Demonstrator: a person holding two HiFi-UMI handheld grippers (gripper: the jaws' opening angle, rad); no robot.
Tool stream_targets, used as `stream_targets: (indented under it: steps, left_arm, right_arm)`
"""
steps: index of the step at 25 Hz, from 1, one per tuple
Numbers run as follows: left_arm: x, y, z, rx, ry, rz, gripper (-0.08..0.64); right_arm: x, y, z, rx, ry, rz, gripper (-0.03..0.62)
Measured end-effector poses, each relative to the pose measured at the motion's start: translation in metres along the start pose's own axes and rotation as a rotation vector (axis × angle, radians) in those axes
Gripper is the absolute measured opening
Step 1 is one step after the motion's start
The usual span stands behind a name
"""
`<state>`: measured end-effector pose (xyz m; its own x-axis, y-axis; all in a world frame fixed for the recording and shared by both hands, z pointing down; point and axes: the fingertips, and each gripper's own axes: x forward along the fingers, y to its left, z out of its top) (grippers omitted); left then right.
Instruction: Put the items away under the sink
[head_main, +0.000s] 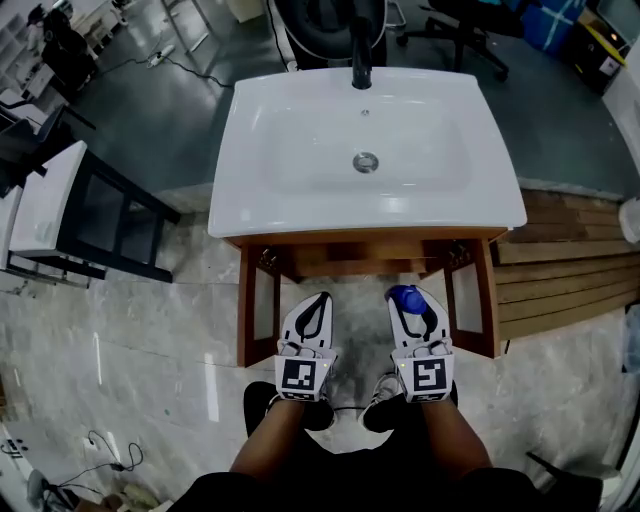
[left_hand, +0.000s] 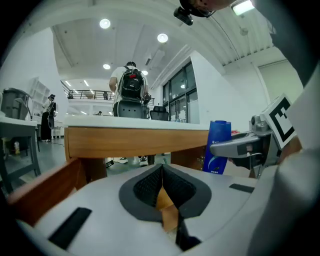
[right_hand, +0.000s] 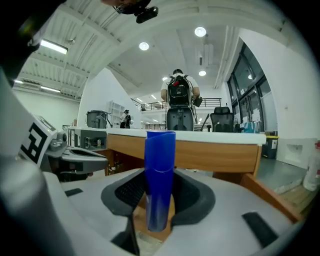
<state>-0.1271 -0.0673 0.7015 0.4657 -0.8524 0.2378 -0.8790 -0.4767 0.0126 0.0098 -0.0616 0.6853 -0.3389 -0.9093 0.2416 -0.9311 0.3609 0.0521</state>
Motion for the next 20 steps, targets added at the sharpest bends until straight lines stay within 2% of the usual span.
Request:
stream_targets:
  steps: [5, 9, 14, 17, 20]
  left_arm:
    - [0.034, 0.011, -0.070, 0.018, -0.008, -0.027, 0.021]
    - [0.054, 0.025, -0.115, 0.027, -0.033, 0.006, 0.021]
    - [0.081, 0.039, -0.167, 0.054, -0.087, 0.026, 0.021]
    - [0.089, 0.040, -0.192, 0.052, -0.108, 0.020, 0.021]
    - [0.097, 0.048, -0.210, 0.046, -0.072, 0.043, 0.021]
  right_arm:
    - [0.028, 0.003, -0.061, -0.002, -0.046, -0.009, 0.163]
    - [0.046, 0.007, -0.105, -0.012, -0.050, -0.003, 0.163]
    - [0.068, -0.002, -0.149, 0.004, -0.121, -0.024, 0.163]
    - [0.074, -0.001, -0.165, -0.005, -0.152, -0.032, 0.163]
    - [0.080, 0.002, -0.173, -0.005, -0.145, -0.037, 0.163]
